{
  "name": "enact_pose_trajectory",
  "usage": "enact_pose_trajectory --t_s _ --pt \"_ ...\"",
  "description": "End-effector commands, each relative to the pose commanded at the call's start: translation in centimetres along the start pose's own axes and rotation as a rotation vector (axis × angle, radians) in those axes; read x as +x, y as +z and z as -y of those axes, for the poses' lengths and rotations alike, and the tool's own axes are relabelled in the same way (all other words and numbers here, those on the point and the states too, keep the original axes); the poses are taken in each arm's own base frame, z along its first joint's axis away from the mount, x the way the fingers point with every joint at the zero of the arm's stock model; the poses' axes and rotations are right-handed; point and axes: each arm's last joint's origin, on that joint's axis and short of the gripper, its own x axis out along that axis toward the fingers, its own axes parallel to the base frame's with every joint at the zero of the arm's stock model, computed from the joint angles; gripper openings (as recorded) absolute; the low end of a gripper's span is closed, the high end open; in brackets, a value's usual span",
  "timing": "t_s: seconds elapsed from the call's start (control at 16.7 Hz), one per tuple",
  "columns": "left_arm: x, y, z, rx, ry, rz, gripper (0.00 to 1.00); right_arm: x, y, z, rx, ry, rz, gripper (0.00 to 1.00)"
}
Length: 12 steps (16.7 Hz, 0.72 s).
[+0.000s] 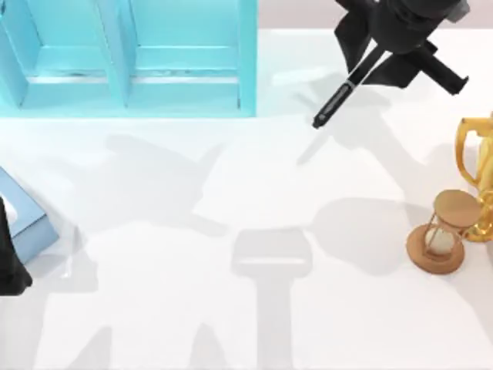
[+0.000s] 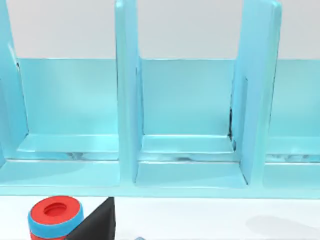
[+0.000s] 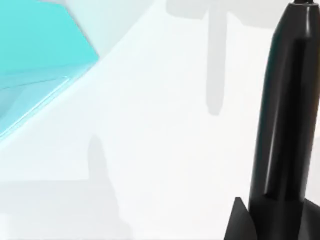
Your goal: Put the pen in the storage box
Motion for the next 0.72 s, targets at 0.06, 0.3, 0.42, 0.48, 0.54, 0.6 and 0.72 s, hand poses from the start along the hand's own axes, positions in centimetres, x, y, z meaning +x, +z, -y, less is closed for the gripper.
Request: enact_pose_trajectory --t_s 0.06,0.3,0.42,0.48,0.54,0.6,0.72 --pt "0.0 0.0 0.0 0.0 0.0 0.0 1.0 -1.6 2.0 0.6 0.031 0.049 0.045 0.0" --pt "0.0 0.0 0.0 0.0 0.0 0.0 1.0 -4.9 10.6 7.4 0.216 0.047 0.186 0.0" --pt "0.0 0.0 0.0 0.0 0.0 0.0 1.0 -5.5 14.6 13.1 0.345 -0.033 0.227 0.0" --pt "0.0 0.0 0.0 0.0 0.0 0.0 1.0 -5.5 16.2 16.3 0.417 -0.086 0.233 0.0" --pt "0.0 0.0 0.0 0.0 0.0 0.0 1.0 -5.5 17.4 19.6 0.489 -0.141 0.228 0.0" --pt "0.0 0.0 0.0 0.0 0.0 0.0 1.0 -5.5 18.2 22.8 0.56 -0.195 0.214 0.0" --pt "0.0 0.0 0.0 0.0 0.0 0.0 1.0 -5.5 18.7 28.6 0.694 -0.286 0.168 0.0"
